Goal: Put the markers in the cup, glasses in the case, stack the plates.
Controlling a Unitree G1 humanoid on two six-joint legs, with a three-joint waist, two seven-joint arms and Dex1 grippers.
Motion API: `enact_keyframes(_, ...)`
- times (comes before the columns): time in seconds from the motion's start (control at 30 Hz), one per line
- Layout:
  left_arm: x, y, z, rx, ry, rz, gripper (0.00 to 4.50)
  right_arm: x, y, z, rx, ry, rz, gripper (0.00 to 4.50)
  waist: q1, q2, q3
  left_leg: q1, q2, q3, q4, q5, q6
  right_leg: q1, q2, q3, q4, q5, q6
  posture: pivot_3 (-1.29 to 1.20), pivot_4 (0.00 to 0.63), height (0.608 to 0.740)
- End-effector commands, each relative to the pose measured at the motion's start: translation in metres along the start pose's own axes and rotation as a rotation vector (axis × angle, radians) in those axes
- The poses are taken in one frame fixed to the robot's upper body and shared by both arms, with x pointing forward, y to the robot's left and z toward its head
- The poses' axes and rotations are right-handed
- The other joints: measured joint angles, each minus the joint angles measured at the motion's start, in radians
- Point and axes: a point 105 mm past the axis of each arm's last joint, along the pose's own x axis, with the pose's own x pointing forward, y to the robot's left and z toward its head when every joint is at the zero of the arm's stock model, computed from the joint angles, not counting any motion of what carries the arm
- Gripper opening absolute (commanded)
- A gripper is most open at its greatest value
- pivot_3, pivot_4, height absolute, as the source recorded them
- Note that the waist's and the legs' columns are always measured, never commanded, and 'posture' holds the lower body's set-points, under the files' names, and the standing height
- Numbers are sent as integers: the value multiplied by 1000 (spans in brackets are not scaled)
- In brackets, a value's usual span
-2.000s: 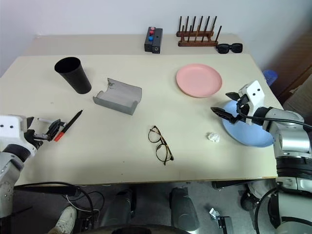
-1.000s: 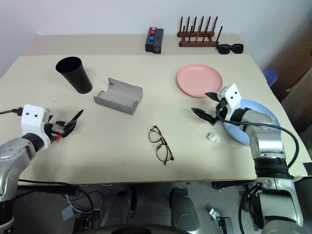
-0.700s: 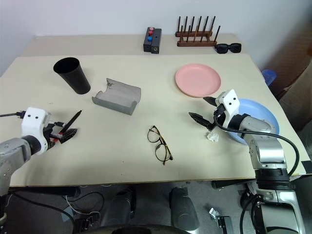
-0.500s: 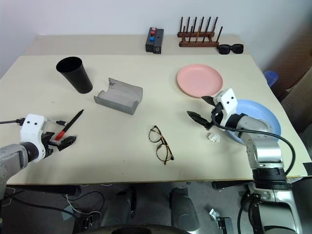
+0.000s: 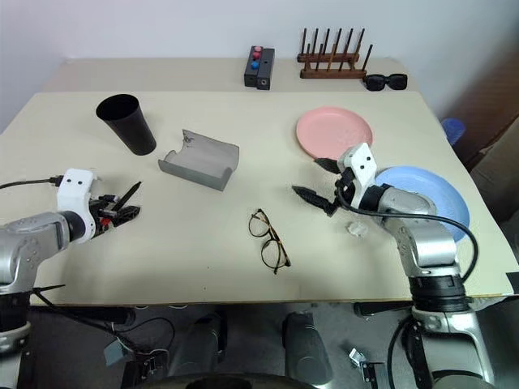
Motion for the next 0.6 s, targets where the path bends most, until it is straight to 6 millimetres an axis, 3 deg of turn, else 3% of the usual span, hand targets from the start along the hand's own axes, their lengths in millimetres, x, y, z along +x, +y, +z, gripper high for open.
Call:
enact_keyframes(0.03,4,-7,-8,4,22,-30,2259,-1,31,19,-54,-12,177,4500,-2,0,0,0,0,0,0,0,0,0,0,0,0,0,0,0,150,740)
enact_keyframes(0.17,6,-9,-10,7,26,-34,220,5,52,26,-80,-8,290,4500,-5,0,0,1,0,0,0,0,0,0,0,0,0,0,0,0,150,740)
enact_keyframes(0.2,6,-9,-10,7,26,-33,19,8,54,27,-90,-9,303,4500,-5,0,0,1,0,0,1,0,0,1,0,0,0,0,0,0,150,740)
enact_keyframes(0.37,5,-6,-3,24,-23,-3,19,20,58,28,-111,-27,321,4500,-2,0,0,1,0,0,1,0,0,1,0,0,0,0,-1,0,150,740)
enact_keyframes(0.47,-9,1,45,70,-312,61,19,28,53,26,-131,-43,283,4500,0,0,0,1,0,0,1,0,0,0,0,0,0,0,-1,0,150,740)
enact_keyframes(0.6,-28,11,87,36,-576,158,19,35,49,27,-143,-67,258,4500,1,-2,0,0,0,0,1,0,0,0,0,-1,0,1,-1,0,150,740)
